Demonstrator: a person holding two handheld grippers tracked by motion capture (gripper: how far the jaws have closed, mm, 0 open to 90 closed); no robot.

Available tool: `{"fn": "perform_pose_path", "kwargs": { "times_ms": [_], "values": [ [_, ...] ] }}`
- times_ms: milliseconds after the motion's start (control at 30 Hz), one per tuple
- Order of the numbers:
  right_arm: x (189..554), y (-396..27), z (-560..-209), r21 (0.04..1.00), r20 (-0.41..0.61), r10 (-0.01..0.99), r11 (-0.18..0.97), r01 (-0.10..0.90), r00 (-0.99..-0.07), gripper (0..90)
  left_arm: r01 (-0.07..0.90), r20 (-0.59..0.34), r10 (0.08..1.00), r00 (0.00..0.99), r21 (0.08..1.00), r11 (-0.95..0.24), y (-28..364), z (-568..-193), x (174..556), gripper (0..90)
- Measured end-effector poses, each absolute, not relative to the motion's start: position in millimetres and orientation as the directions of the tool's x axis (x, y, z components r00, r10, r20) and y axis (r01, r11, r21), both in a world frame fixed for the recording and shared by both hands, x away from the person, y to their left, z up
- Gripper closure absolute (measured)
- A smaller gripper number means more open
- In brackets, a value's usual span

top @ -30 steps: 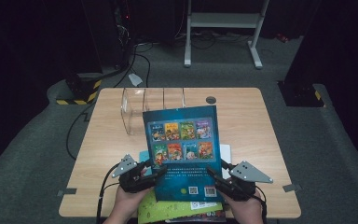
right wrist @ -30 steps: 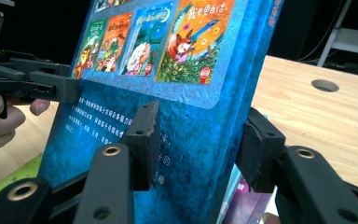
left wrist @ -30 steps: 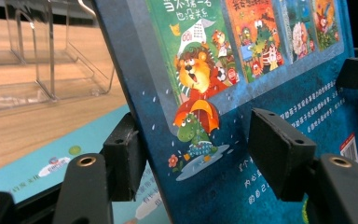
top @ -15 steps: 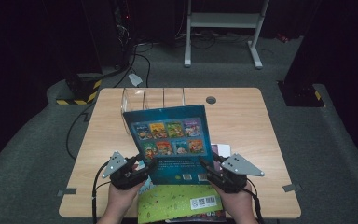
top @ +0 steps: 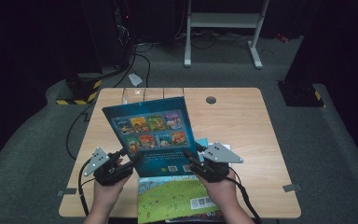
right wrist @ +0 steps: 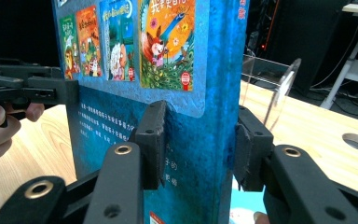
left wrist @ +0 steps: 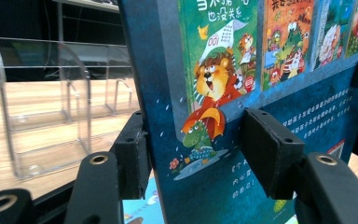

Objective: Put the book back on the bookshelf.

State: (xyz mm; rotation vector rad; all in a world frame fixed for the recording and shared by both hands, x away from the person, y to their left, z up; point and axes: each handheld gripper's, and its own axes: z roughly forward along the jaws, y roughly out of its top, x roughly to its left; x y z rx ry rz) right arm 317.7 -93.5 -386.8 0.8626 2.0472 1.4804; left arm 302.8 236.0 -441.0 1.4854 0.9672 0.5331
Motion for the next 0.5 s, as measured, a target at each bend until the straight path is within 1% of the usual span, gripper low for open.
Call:
{"fn": "perform_pose_path", "kwargs": {
  "times_ms": [167, 267, 500],
  "values": [
    [323.3, -80.7, -388.0, 0.946, -0.015, 0.718, 0.236, 0.224, -0.696, 59.6, 0.250, -0.189, 0.823, 0.536, 0.966, 0.059, 249.6, -441.3, 305.5, 45.1],
    [326.3, -70.2, -390.0, 0.945, -0.030, 0.720, 0.246, 0.215, -0.694, 59.6, 0.258, -0.194, 0.824, 0.532, 0.964, 0.060, 258.2, -443.7, 309.2, 44.9],
    [333.0, -56.7, -393.0, 0.947, -0.052, 0.718, 0.255, 0.193, -0.694, 59.6, 0.232, -0.174, 0.834, 0.524, 0.971, 0.057, 270.2, -447.3, 314.6, 44.8]
  ]
}}
